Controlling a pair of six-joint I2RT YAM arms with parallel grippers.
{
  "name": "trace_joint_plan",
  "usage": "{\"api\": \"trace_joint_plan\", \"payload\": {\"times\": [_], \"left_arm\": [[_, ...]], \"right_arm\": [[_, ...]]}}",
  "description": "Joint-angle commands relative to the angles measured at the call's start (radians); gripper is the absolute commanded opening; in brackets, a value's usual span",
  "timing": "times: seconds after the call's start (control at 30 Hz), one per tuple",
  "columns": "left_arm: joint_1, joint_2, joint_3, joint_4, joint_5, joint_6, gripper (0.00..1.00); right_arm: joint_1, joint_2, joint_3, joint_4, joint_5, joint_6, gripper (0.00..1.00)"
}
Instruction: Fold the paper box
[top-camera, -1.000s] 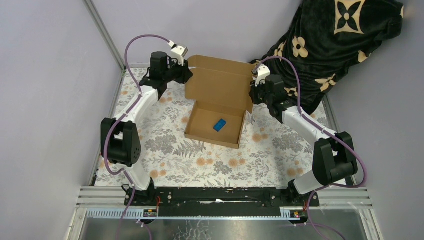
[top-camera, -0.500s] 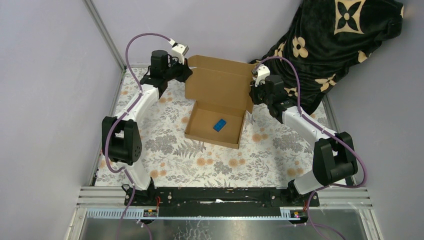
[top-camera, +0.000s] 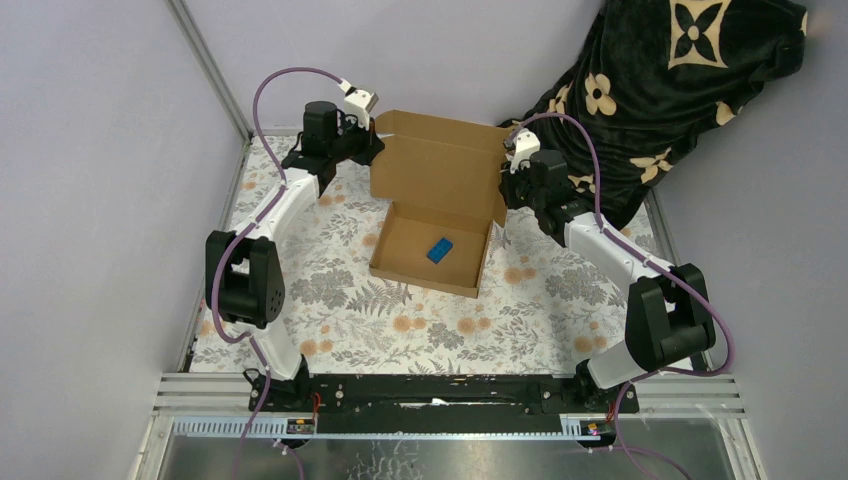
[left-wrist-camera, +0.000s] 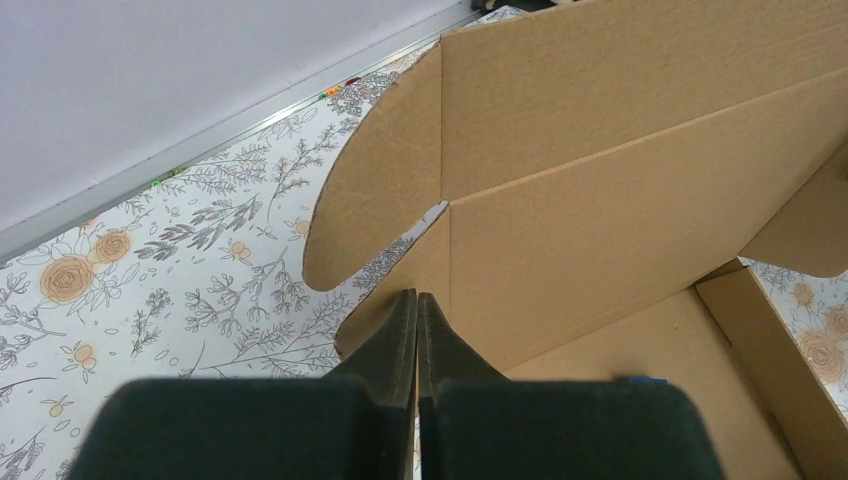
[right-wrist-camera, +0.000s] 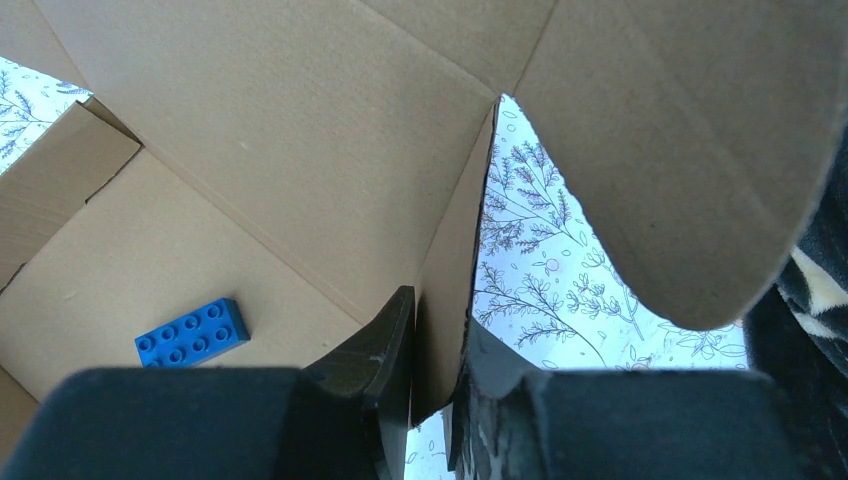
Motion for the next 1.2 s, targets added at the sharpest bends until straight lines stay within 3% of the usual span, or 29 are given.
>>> {"api": "trace_joint_plan", "payload": {"times": [0.0,0.37,0.5,0.57,0.73,0.83,1.17], "left_arm": [[0.011,-0.021,0.014,0.032,-0.016,-0.014,0.00],[0.010,-0.101,-0.100,0.115,-0.027,-0.057,0.02],[0.012,-0.126,-0.140,0.143,-0.059,-0.052,0.50],[0.017,-0.134,-0.147,0.157,-0.057,-0.048,0.59],[0.052,-0.112,-0.106,0.156,0.014,-0.057,0.64],[0.072,-0.088,-0.067,0.154,0.073,-0.067,0.72],[0.089,0.055,0.119,0.090,0.290,-0.069,0.74]], "right_arm": [[0.010,-0.041,0.021,0.024,0.017,-0.015,0.21],[0.010,-0.058,0.028,0.013,0.004,-0.006,0.21],[0.010,-0.081,0.006,0.009,-0.002,-0.014,0.21],[0.010,-0.095,-0.007,0.005,-0.003,-0.017,0.21],[0.010,-0.124,-0.040,0.002,-0.011,-0.022,0.21],[0.010,-0.137,-0.054,0.002,-0.017,-0.025,0.21],[0.010,-0.113,-0.039,-0.018,-0.043,-0.043,0.21]]}}
